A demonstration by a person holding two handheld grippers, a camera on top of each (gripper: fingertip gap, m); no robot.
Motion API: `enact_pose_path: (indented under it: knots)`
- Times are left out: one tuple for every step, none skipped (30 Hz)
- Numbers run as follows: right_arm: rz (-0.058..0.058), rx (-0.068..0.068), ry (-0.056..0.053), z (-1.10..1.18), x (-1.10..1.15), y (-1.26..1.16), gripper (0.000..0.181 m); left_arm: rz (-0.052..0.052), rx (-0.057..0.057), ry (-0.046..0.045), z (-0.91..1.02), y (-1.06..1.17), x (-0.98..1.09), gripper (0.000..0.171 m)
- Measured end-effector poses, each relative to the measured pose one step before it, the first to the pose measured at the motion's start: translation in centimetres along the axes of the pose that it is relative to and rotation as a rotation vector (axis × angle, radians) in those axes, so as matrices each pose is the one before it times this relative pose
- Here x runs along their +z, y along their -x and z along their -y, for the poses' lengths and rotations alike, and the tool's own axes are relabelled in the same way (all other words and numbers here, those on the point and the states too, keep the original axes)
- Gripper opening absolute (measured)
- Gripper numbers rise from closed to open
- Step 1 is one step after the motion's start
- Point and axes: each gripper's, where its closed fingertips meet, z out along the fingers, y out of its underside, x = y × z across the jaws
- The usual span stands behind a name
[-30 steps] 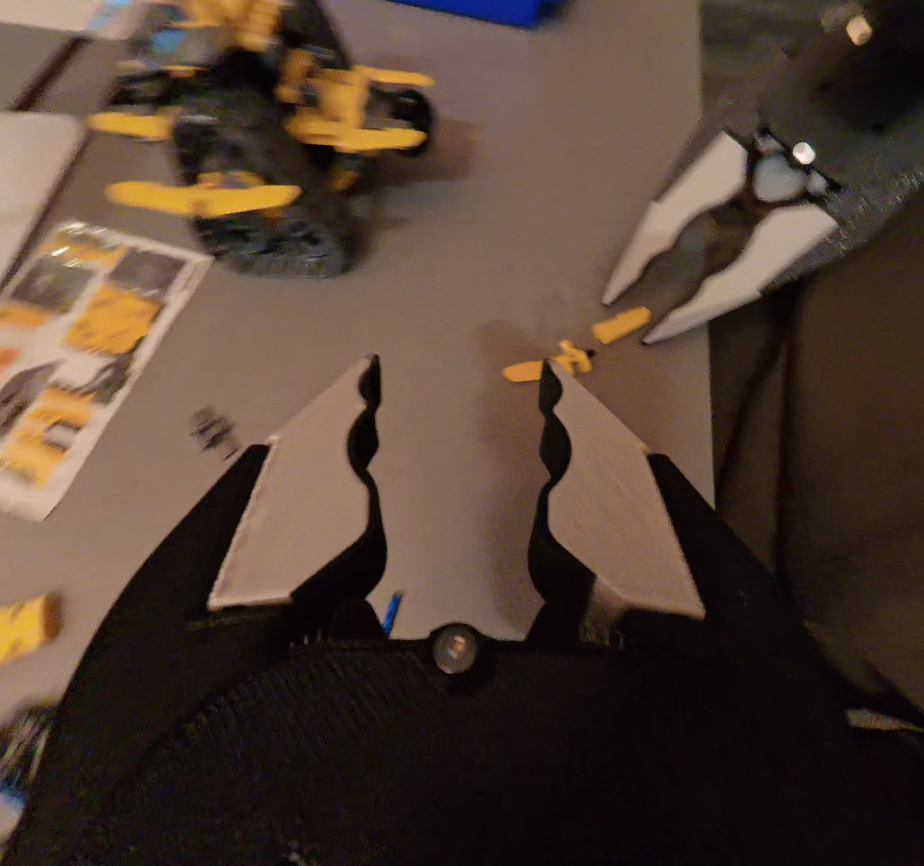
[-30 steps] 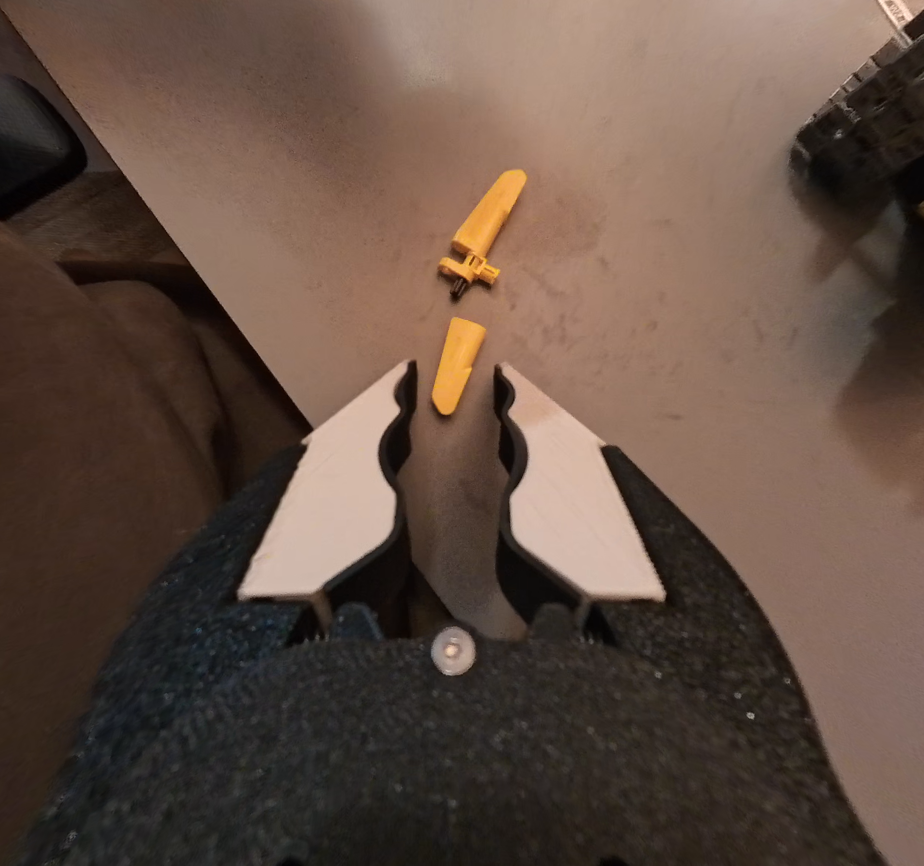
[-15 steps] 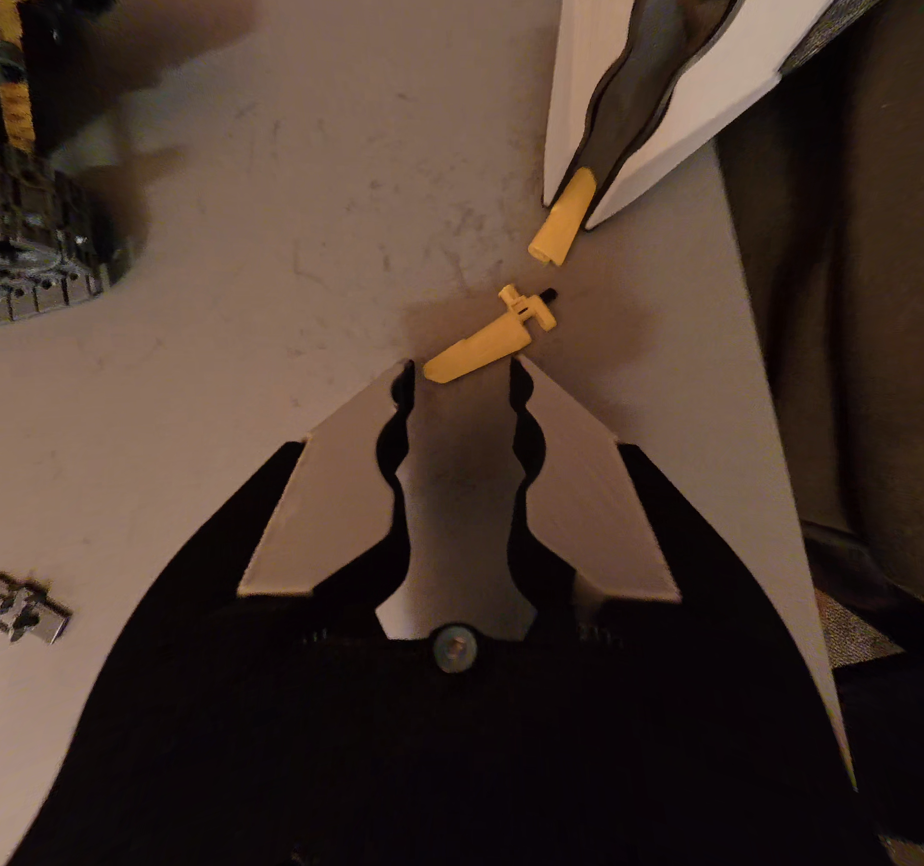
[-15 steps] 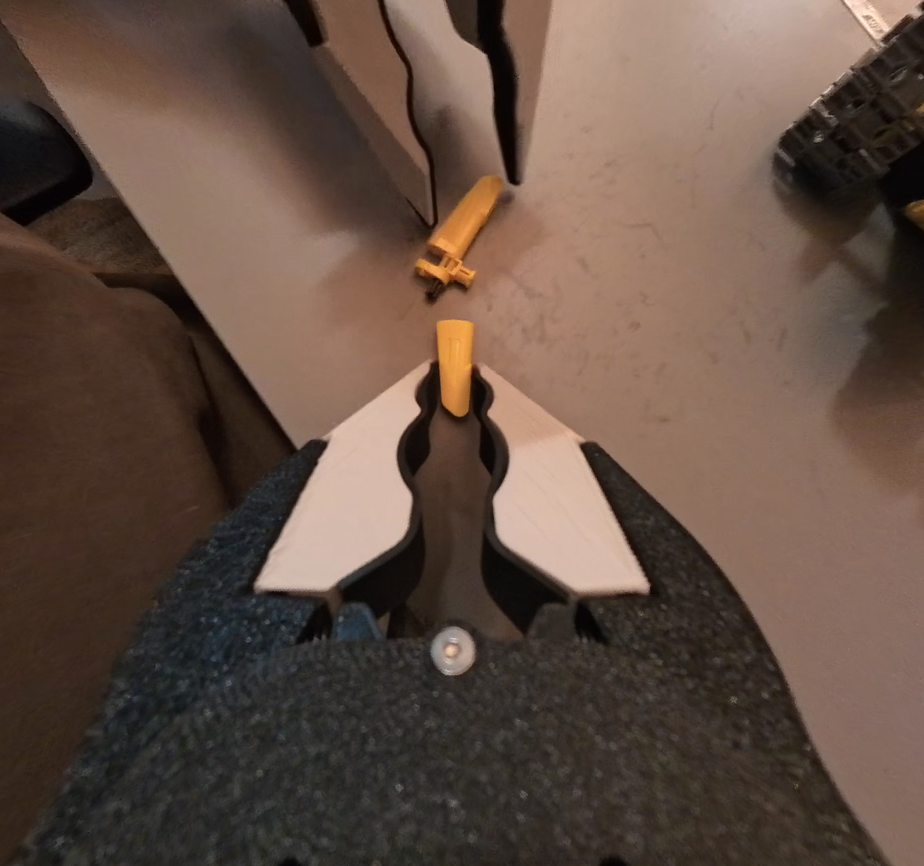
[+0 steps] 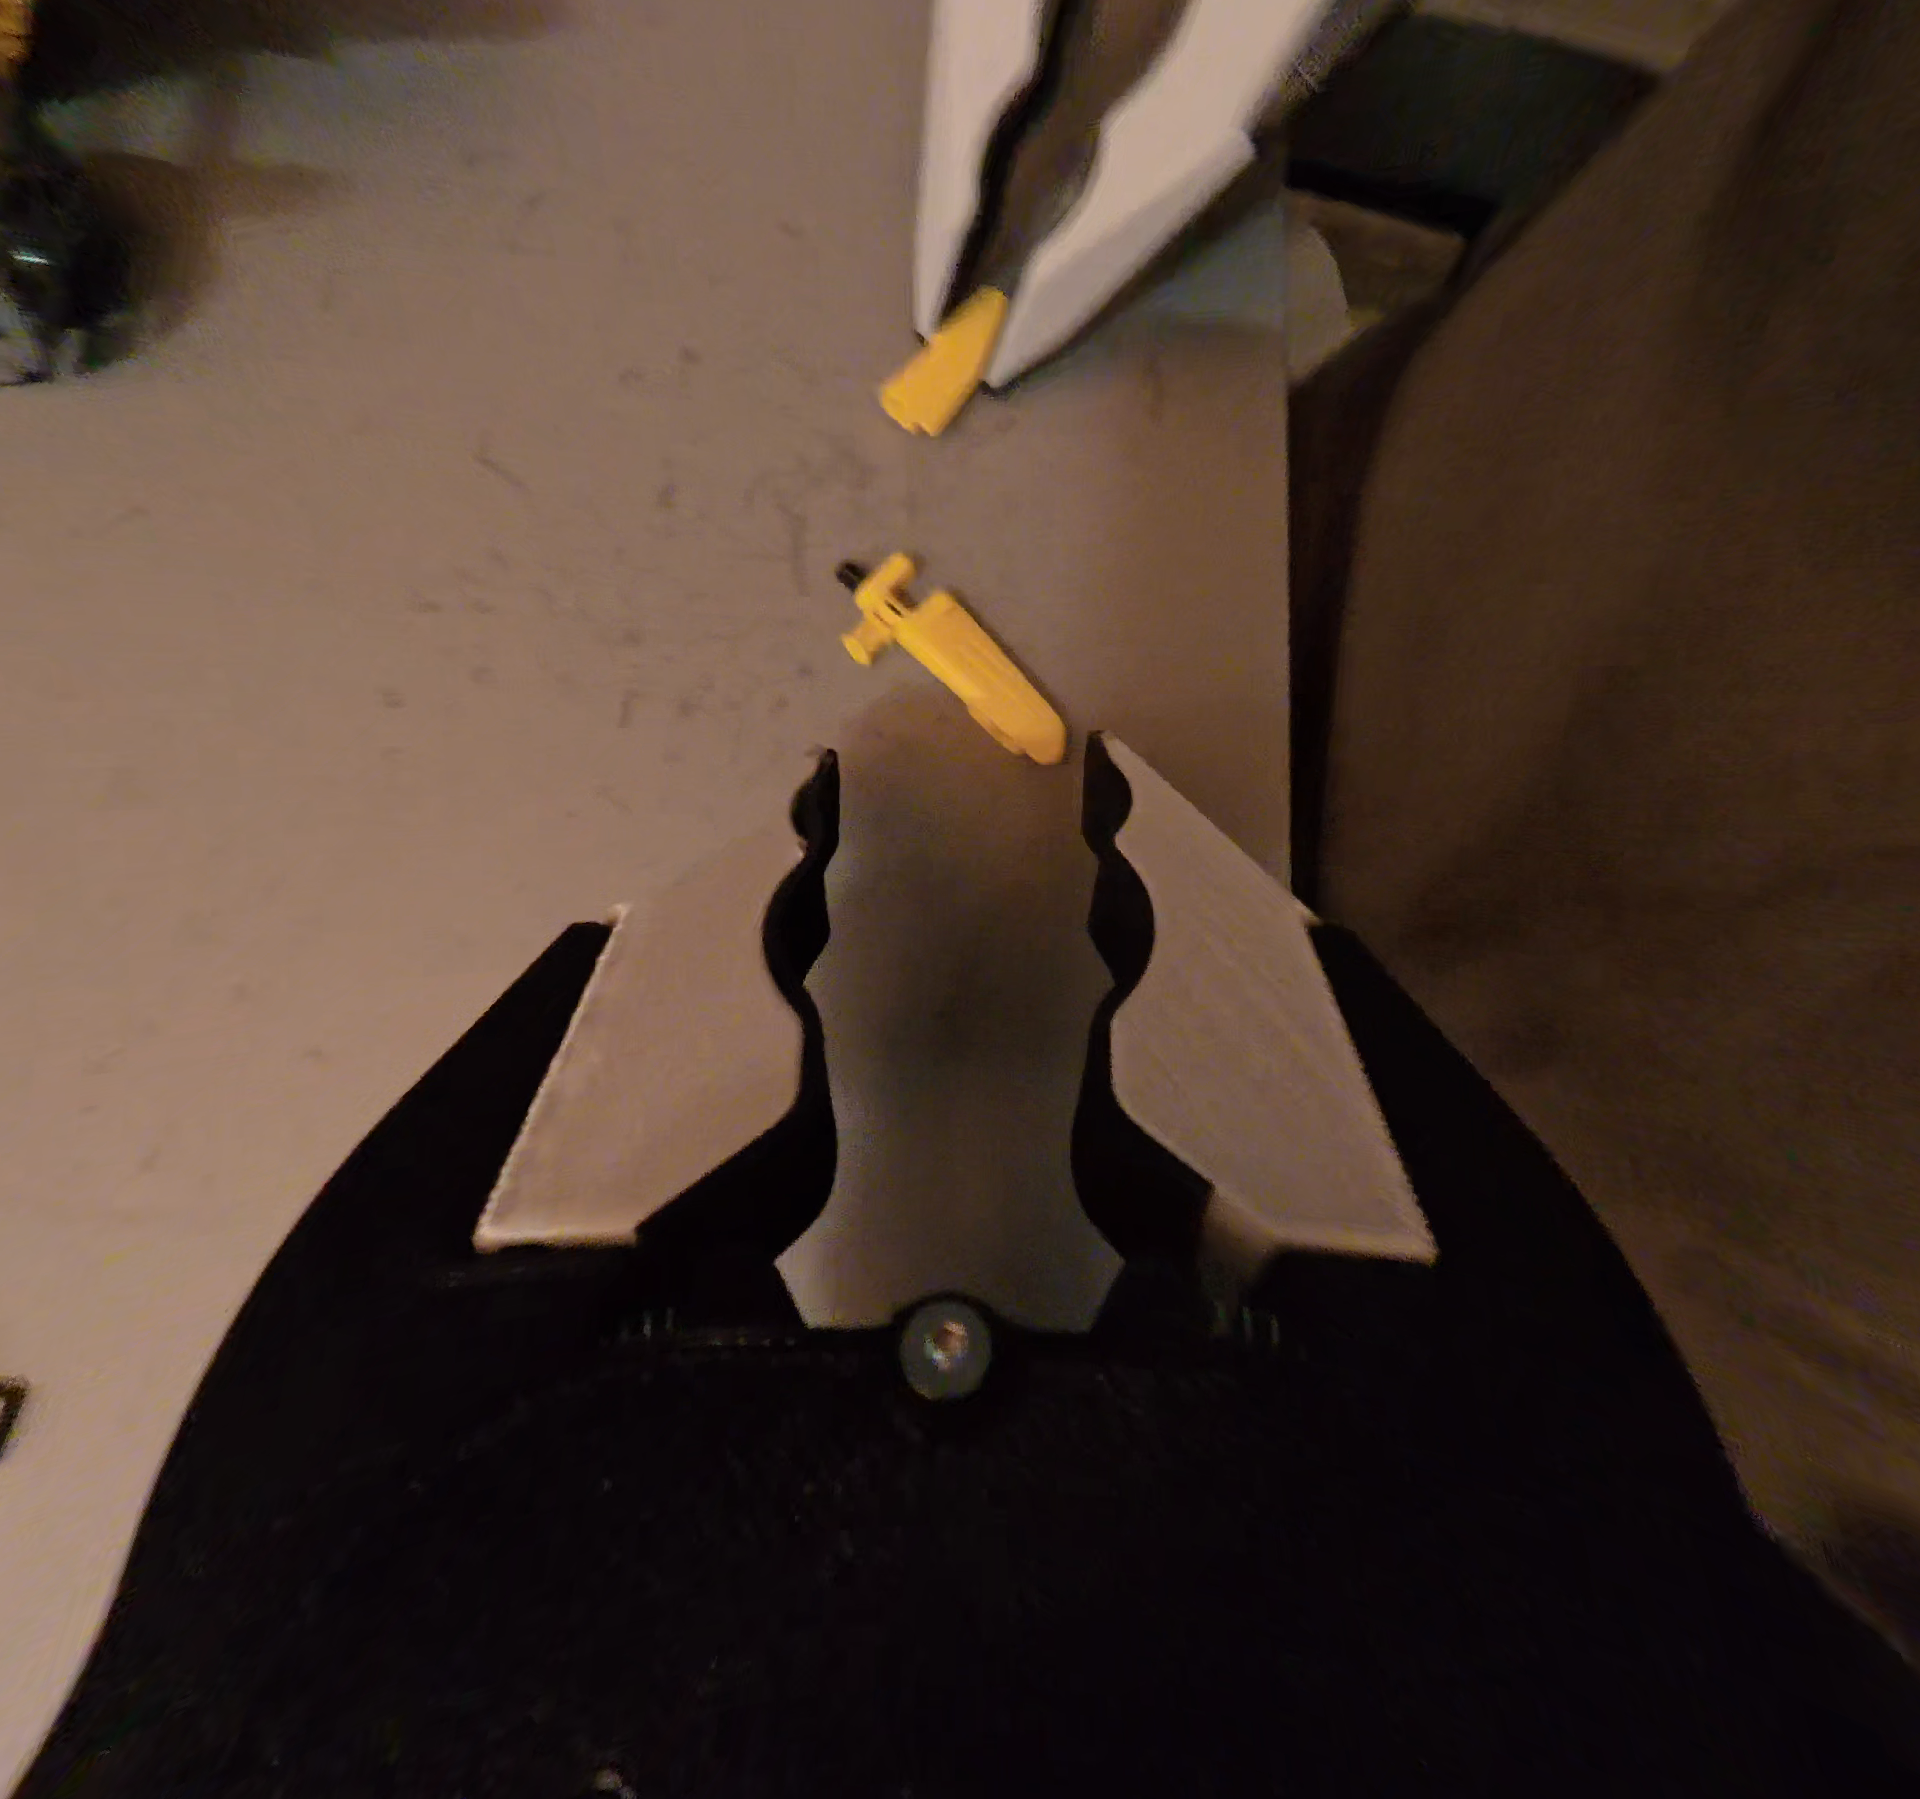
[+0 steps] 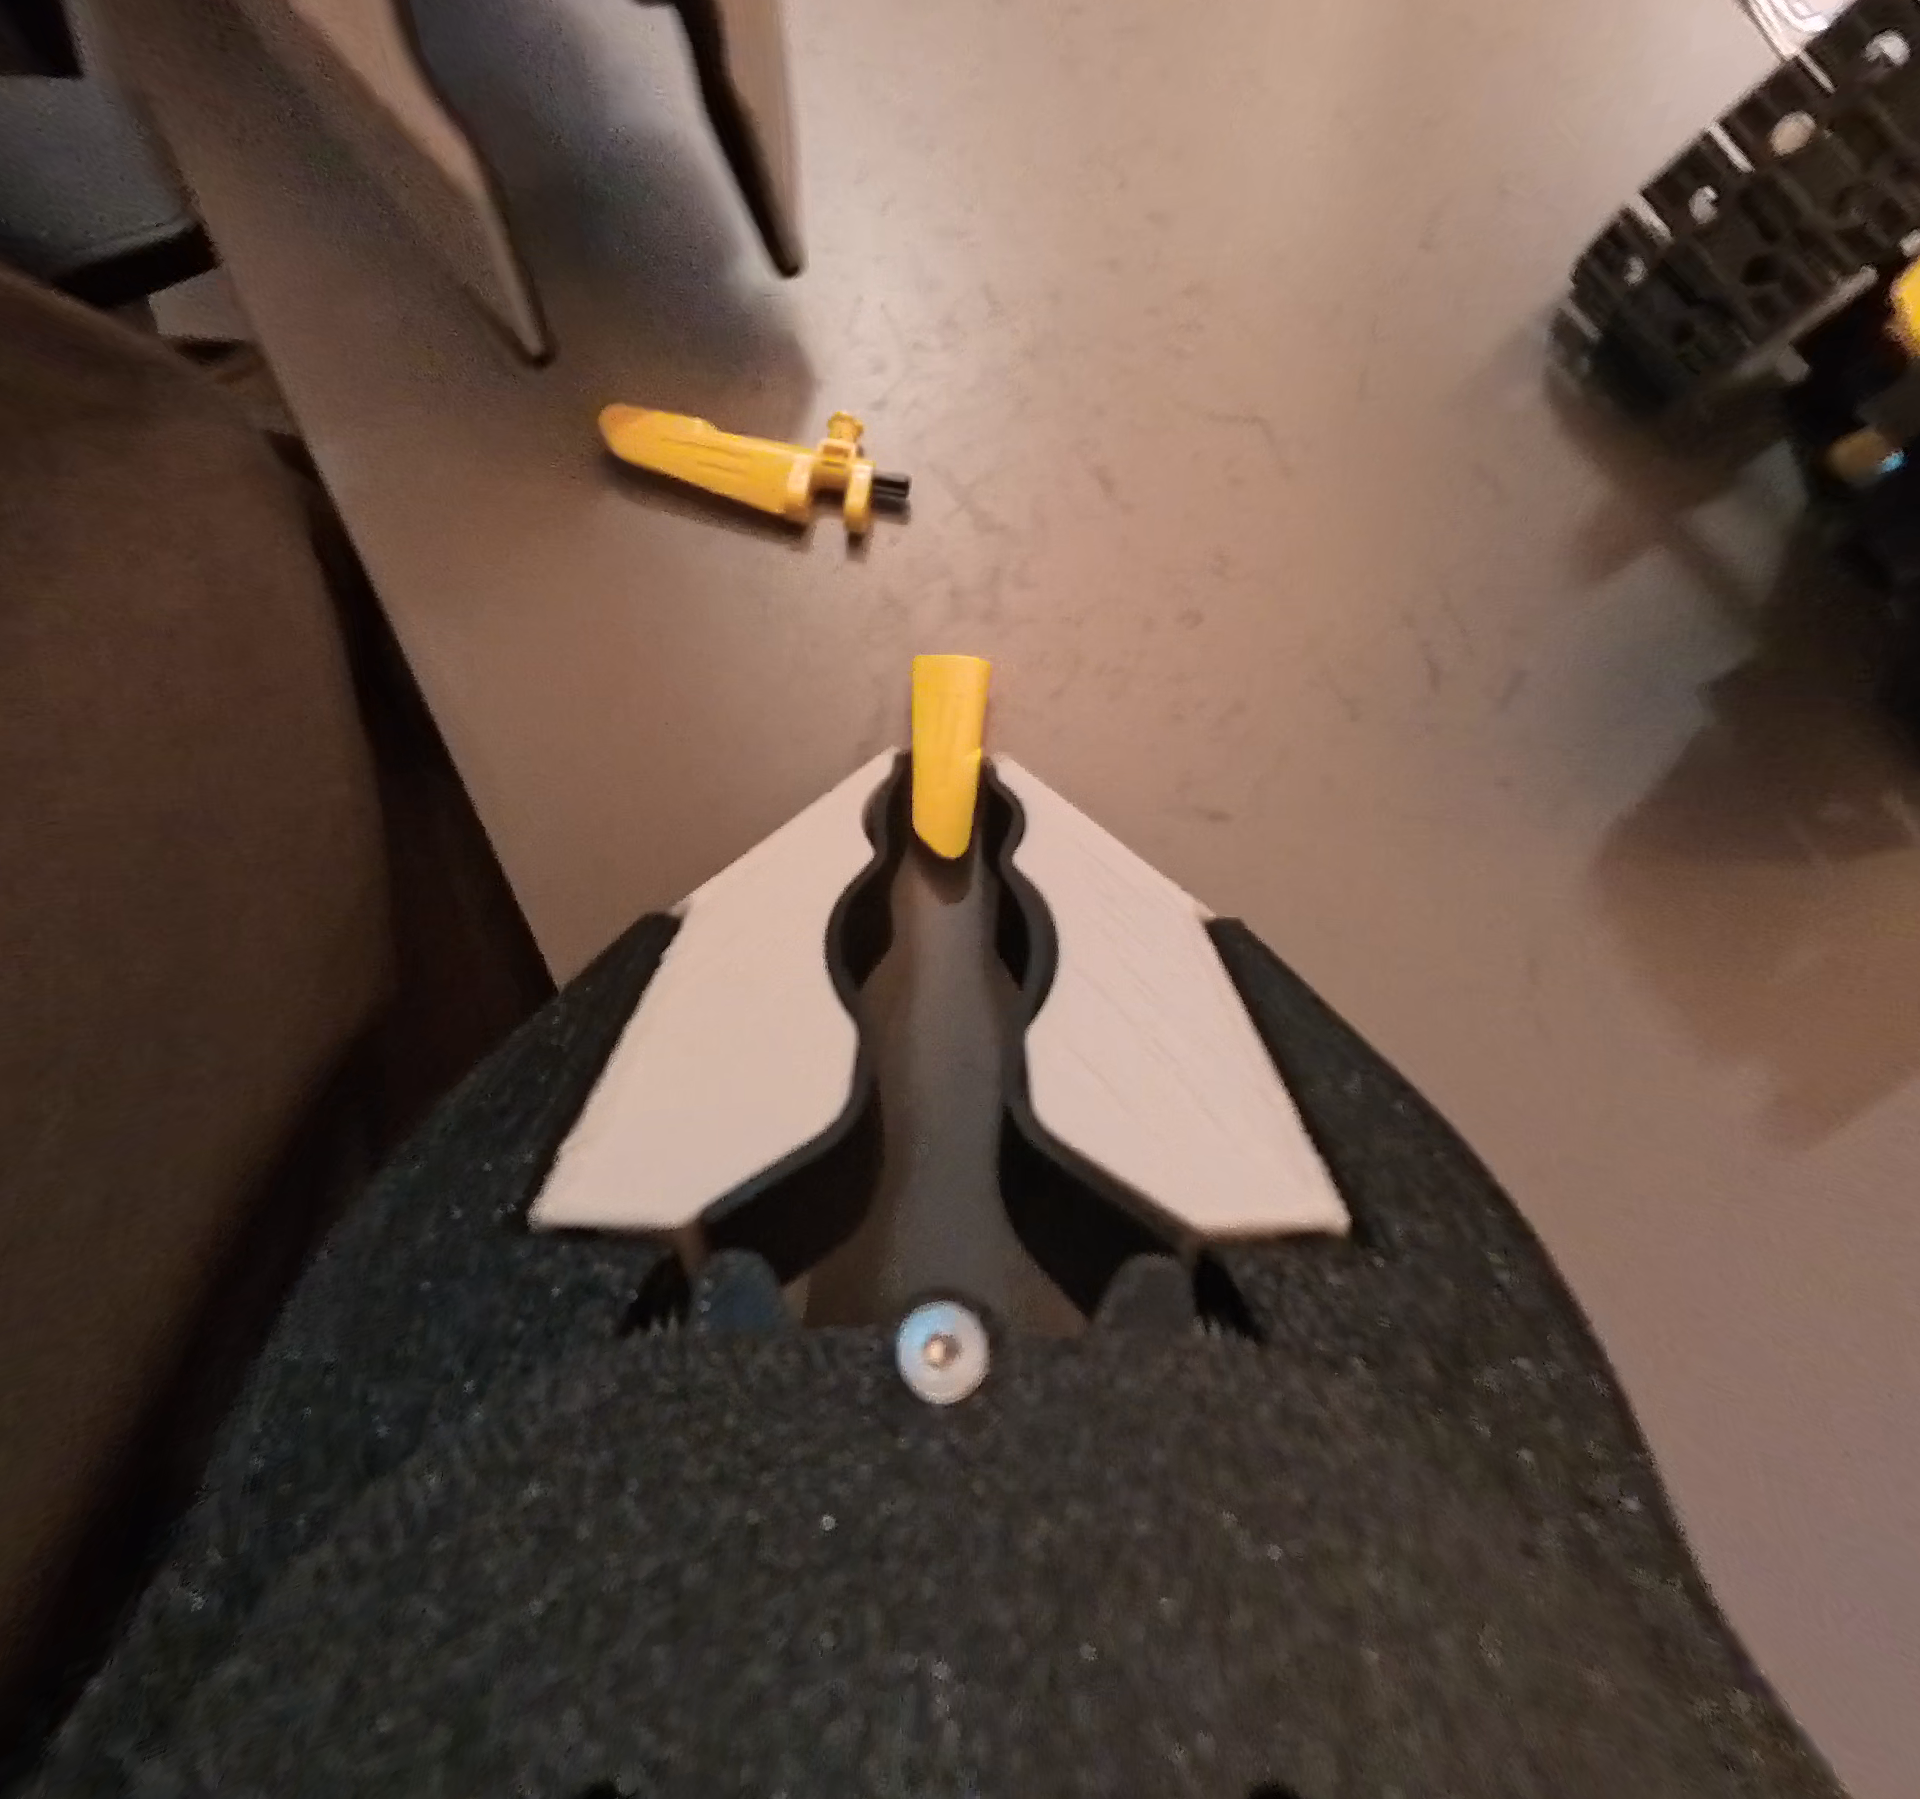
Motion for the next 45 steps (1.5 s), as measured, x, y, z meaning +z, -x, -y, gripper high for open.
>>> enact_pose_path:
  knots:
    - [0.0144,-0.0370,0.0016,-0.023,-0.058,-0.025,0.012,0.0228,-0.0406,-0.02521,0.407,0.330,0.194,0.046]
    - [0.0066,-0.0342,0.0108,-0.098,-0.042,-0.274,0.012,0.0169,-0.0497,-0.01010,0.216,0.210,0.308,0.045]
    - [0.0040,-0.0249,0.0143,-0.103,-0.011,-0.426,0.012,0.0171,-0.0466,-0.00706,0.149,0.090,0.342,0.045]
    - [0.0172,-0.0180,0.0098,-0.022,0.035,-0.317,0.012,0.0167,-0.0403,-0.01714,0.238,-0.025,0.288,0.045]
    - [0.0248,-0.0129,0.0026,0.100,0.079,-0.207,0.012,0.0192,-0.0426,-0.02240,0.283,-0.042,0.199,0.045]
    - [0.0217,-0.0097,-0.0040,0.208,0.092,-0.234,0.012,0.0240,-0.0366,-0.01410,0.117,-0.049,0.127,0.045]
    - [0.0202,-0.0120,-0.0114,0.314,0.120,-0.220,0.012,0.0315,-0.0231,-0.00934,-0.004,-0.056,0.072,0.046]
    - [0.0224,-0.0170,-0.0185,0.425,0.126,-0.130,0.012,0.0293,-0.0138,-0.01594,0.036,-0.164,0.041,0.046]
    - [0.0205,-0.0214,-0.0210,0.490,0.162,-0.109,0.012,0.0359,-0.0154,-0.01161,-0.035,-0.087,0.020,0.046]
    - [0.0190,-0.0274,-0.0218,0.492,0.194,-0.082,0.012,0.0396,-0.0100,-0.00656,-0.110,-0.036,0.057,0.047]
    - [0.0179,-0.0386,-0.0204,0.401,0.246,-0.061,0.012,0.0260,-0.0010,-0.00671,-0.112,-0.195,0.064,0.047]
    - [0.0129,-0.0460,-0.0137,0.222,0.262,-0.095,0.012,0.0299,-0.0054,-0.00474,-0.103,-0.016,0.070,0.047]
    - [0.0053,-0.0458,-0.0085,0.054,0.260,-0.146,0.012,0.0220,-0.0052,-0.00515,-0.064,-0.043,0.117,0.046]
    - [0.0074,-0.0428,-0.0036,-0.112,0.259,-0.055,0.012,0.0131,-0.0047,-0.00121,-0.087,-0.070,0.149,0.044]
    - [0.0143,-0.0331,-0.0014,-0.149,0.217,0.128,0.012,0.0216,-0.0066,0.00291,-0.108,0.149,0.152,0.041]
    - [0.0139,-0.0247,-0.0070,-0.059,0.144,0.198,0.012,0.0198,0.0012,0.00350,-0.077,0.160,0.117,0.038]
    - [0.0107,-0.0198,-0.0131,0.033,0.040,0.195,0.012,0.0184,0.0120,0.00175,0.005,0.144,0.048,0.029]
    - [0.0080,-0.0155,-0.0098,0.050,-0.076,0.164,0.012,0.0203,0.0115,-0.00394,0.081,0.216,0.010,0.023]
    - [0.0003,-0.0141,-0.0180,0.192,-0.196,0.039,0.012,0.0023,0.0046,0.00044,0.026,0.039,0.036,0.015]
    - [-0.0063,-0.0161,-0.0249,0.282,-0.258,-0.031,0.012,-0.0160,-0.0030,0.00559,-0.053,-0.160,0.056,0.010]
    - [-0.0076,-0.0173,-0.0250,0.290,-0.254,-0.057,0.012,-0.0152,-0.0105,0.00371,-0.026,-0.063,0.036,0.009]
    - [-0.0061,-0.0148,-0.0232,0.264,-0.239,-0.012,0.012,-0.0239,-0.0110,0.00000,0.022,-0.138,-0.019,0.008]
    - [-0.0060,-0.0113,-0.0178,0.201,-0.204,0.000,0.012,-0.0320,-0.0092,0.00027,0.014,-0.232,-0.041,0.007]
    - [-0.0050,-0.0082,-0.0114,0.110,-0.159,0.007,0.012,-0.0270,-0.0075,0.00114,0.001,-0.138,-0.044,0.006]
    - [-0.0034,-0.0056,-0.0060,0.040,-0.115,0.030,0.012,-0.0216,0.0002,0.00359,-0.046,-0.070,-0.051,0.005]
    - [-0.0031,-0.0030,0.0002,-0.029,-0.072,0.034,0.012,-0.0193,0.0068,0.00672,-0.082,-0.052,-0.066,0.005]
    - [0.0012,-0.0007,0.0053,-0.099,-0.044,0.089,0.012,-0.0205,0.0076,0.00877,-0.101,-0.086,-0.066,0.005]
    - [0.0066,0.0010,0.0083,-0.132,0.000,0.178,0.012,-0.0106,0.0116,0.00796,-0.086,0.048,-0.062,0.006]
    - [0.0095,0.0007,0.0098,-0.118,0.033,0.220,0.012,-0.0015,0.0133,0.00672,-0.079,0.161,-0.057,0.007]
    - [0.0105,-0.0019,0.0117,-0.127,0.069,0.231,0.012,-0.0057,0.0176,0.00693,-0.050,0.072,-0.036,0.008]
    - [0.0105,-0.0061,0.0091,-0.093,0.097,0.239,0.012,-0.0088,0.0233,0.01327,-0.148,-0.007,0.018,0.012]
    - [0.0066,-0.0072,0.0082,-0.082,0.101,0.138,0.012,-0.0026,0.0229,0.01671,-0.189,0.080,0.040,0.013]
    - [0.0054,-0.0047,0.0101,-0.121,0.124,0.060,0.012,-0.0038,0.0239,0.00349,0.029,0.016,-0.012,0.013]
    - [0.0070,-0.0021,0.0111,-0.148,0.125,0.008,0.012,0.0019,0.0171,0.00523,-0.006,0.109,0.009,0.016]
    - [0.0098,0.0002,0.0096,-0.127,0.137,0.019,0.012,-0.0021,0.0090,0.00185,0.056,0.046,0.025,0.017]
    - [0.0165,0.0060,0.0085,-0.103,0.120,0.072,0.012,0.0022,0.0043,-0.00183,0.094,0.070,0.052,0.028]
    - [0.0161,0.0107,0.0079,-0.092,0.122,0.054,0.012,0.0028,0.0025,-0.00188,0.034,0.043,0.052,0.034]
    - [0.0113,0.0094,0.0067,-0.084,0.101,-0.027,0.012,-0.0013,0.0024,-0.00438,0.041,-0.055,0.032,0.036]
    - [0.0107,0.0049,0.0001,0.025,0.062,-0.006,0.012,0.0029,0.0060,-0.00524,0.016,-0.021,0.036,0.038]
    - [0.0083,0.0018,-0.0003,0.046,0.040,-0.032,0.012,0.0075,0.0098,-0.00532,0.005,0.016,0.030,0.037]
    - [0.0085,-0.0002,0.0032,0.022,0.050,0.016,0.012,0.0079,0.0099,0.00086,-0.025,0.020,0.014,0.036]
    - [0.0106,-0.0017,0.0027,0.032,0.059,0.071,0.012,0.0087,0.0154,-0.00112,0.038,0.014,0.008,0.033]
    - [0.0137,-0.0036,-0.0013,0.088,0.057,0.148,0.012,0.0159,0.0157,-0.00467,0.113,0.137,0.007,0.028]
    - [0.0115,-0.0022,-0.0006,0.077,0.073,0.100,0.012,0.0118,0.0127,-0.00347,0.097,0.108,0.022,0.023]
    - [0.0079,-0.0018,-0.0013,0.070,0.072,0.010,0.012,-0.0035,0.0056,0.00397,-0.015,-0.061,0.076,0.021]
